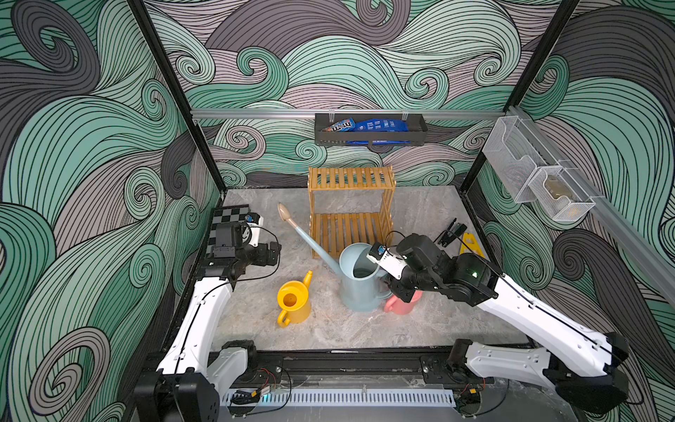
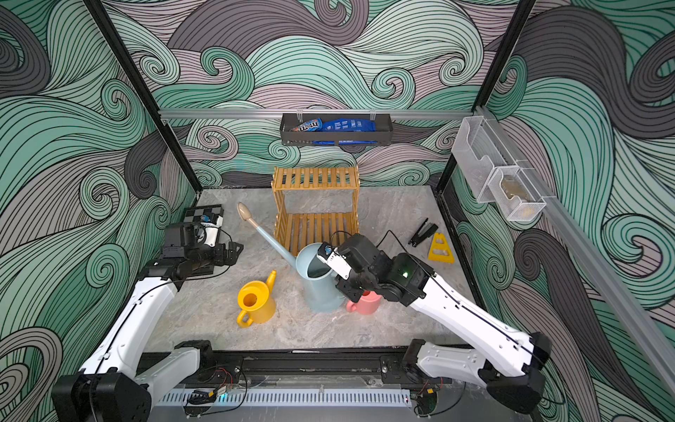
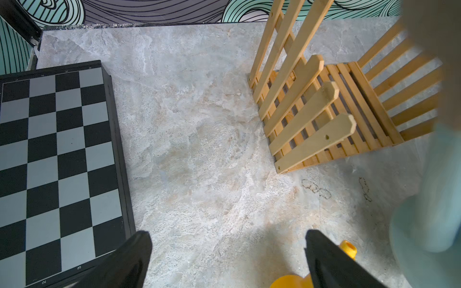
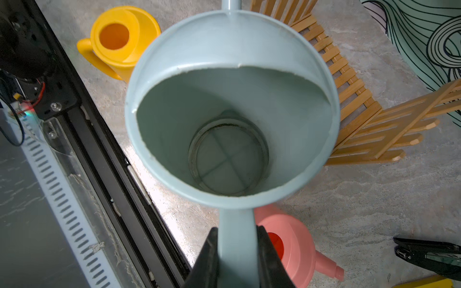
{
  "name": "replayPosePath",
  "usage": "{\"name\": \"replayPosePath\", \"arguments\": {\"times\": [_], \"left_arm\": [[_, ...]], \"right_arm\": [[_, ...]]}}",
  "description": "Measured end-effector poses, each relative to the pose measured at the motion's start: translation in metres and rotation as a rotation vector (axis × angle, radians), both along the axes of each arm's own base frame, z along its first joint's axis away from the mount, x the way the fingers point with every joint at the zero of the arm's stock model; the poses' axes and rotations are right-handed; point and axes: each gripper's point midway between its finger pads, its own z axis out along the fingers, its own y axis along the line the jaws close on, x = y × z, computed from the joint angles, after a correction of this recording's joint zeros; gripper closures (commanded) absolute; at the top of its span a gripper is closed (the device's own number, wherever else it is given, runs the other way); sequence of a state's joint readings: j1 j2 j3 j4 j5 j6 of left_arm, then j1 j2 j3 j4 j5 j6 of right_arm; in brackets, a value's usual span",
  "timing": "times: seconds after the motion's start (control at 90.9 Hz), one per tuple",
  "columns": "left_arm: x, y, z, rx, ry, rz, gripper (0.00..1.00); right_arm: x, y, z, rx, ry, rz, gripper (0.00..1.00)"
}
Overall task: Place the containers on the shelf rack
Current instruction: Pick up the spray bottle from the center of the board, then place the spray bottle on the shelf.
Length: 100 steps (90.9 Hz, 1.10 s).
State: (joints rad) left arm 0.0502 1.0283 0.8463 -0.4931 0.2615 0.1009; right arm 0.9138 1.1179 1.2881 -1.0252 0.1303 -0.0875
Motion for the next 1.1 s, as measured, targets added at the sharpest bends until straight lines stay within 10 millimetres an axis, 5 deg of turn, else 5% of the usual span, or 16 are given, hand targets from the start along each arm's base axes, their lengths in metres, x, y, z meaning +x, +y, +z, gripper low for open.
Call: {"name": "replayPosePath", "arguments": {"times": [0.385, 0.804, 1.101], "left_arm": [[0.002, -0.001, 0.001, -0.004, -0.008, -0.004, 0.01], [0.001, -0.002, -0.004, -0.009, -0.002, -0.008, 0.01], [0.001, -0.002, -0.004, -0.011, -0.001, -0.007, 0.01]], "right_arm": [[-0.012, 0.002, 0.026, 0.1, 0.153, -0.127, 0.99], [-0.035, -0.011, 0.023, 0.208, 0.357, -0.264, 1.0], [-0.025, -0.022, 0.003, 0.24, 0.495, -0.39, 1.0]]}}
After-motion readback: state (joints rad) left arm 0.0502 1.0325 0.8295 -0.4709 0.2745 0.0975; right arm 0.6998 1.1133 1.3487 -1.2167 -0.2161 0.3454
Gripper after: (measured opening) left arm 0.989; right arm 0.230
